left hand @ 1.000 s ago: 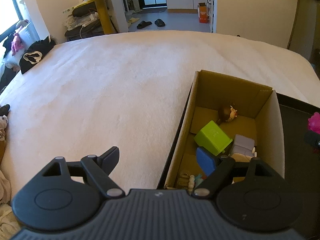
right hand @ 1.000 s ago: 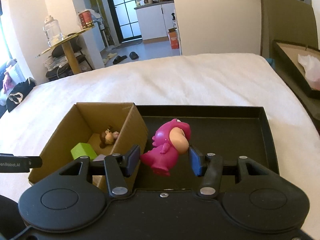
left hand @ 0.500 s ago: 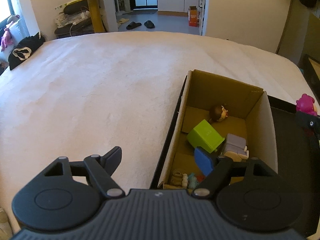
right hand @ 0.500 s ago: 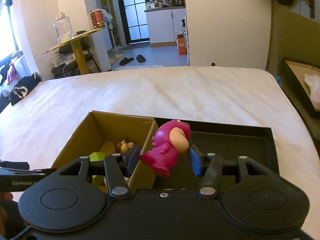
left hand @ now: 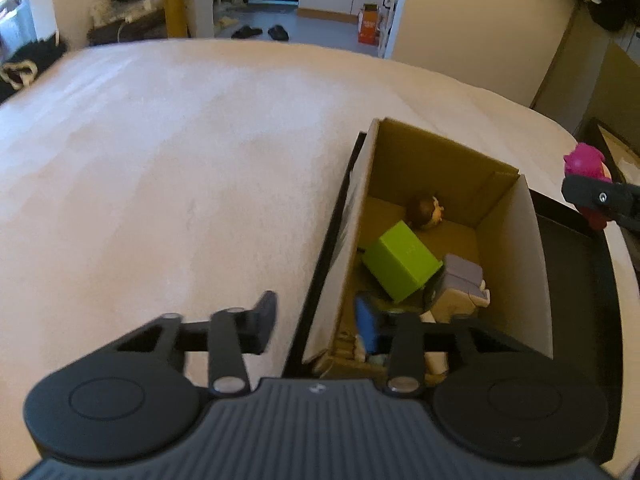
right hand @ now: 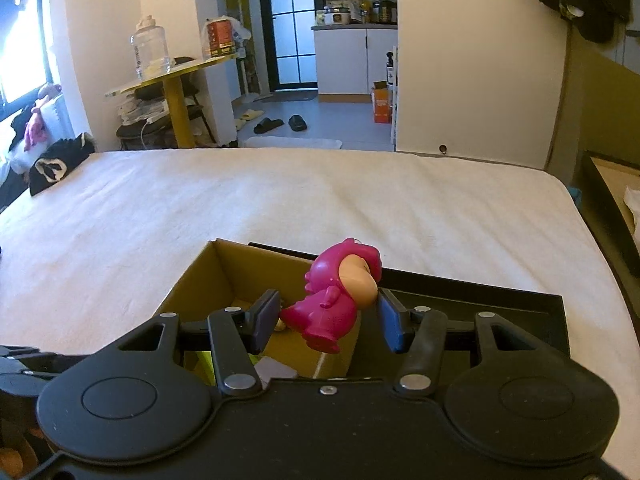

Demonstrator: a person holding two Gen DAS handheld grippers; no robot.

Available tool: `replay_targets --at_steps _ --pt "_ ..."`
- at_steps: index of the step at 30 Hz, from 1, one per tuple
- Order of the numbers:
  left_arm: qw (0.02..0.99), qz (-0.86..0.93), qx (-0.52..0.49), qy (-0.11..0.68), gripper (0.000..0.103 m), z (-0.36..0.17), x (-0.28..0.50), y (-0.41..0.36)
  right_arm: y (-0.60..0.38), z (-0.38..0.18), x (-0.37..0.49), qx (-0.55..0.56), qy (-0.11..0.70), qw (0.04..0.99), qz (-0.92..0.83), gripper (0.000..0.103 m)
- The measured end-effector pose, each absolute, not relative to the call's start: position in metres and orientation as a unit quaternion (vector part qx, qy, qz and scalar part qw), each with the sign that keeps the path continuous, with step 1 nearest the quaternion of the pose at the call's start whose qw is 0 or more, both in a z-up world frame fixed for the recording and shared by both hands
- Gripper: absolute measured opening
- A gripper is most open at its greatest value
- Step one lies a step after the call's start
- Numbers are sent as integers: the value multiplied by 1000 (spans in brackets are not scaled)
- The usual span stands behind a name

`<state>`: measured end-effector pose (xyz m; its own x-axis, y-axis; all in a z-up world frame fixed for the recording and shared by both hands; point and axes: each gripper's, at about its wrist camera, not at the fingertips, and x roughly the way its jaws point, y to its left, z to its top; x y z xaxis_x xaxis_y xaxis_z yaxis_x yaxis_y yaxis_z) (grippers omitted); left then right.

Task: Organize rigid objects
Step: 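Carry the pink dinosaur into the box and open the right tool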

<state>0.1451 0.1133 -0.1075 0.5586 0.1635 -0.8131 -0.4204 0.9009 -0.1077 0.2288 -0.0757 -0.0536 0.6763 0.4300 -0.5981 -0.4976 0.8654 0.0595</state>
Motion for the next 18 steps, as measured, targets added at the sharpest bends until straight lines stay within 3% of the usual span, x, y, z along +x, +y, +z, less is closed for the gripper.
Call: replay_targets --at_steps 8,18 --pt "876 146 -162 430 12 -110 145 115 -52 -56 223 -81 315 907 269 52" --pt "881 140 -170 419 11 -110 143 117 -30 -72 225 -128 339 897 252 55"
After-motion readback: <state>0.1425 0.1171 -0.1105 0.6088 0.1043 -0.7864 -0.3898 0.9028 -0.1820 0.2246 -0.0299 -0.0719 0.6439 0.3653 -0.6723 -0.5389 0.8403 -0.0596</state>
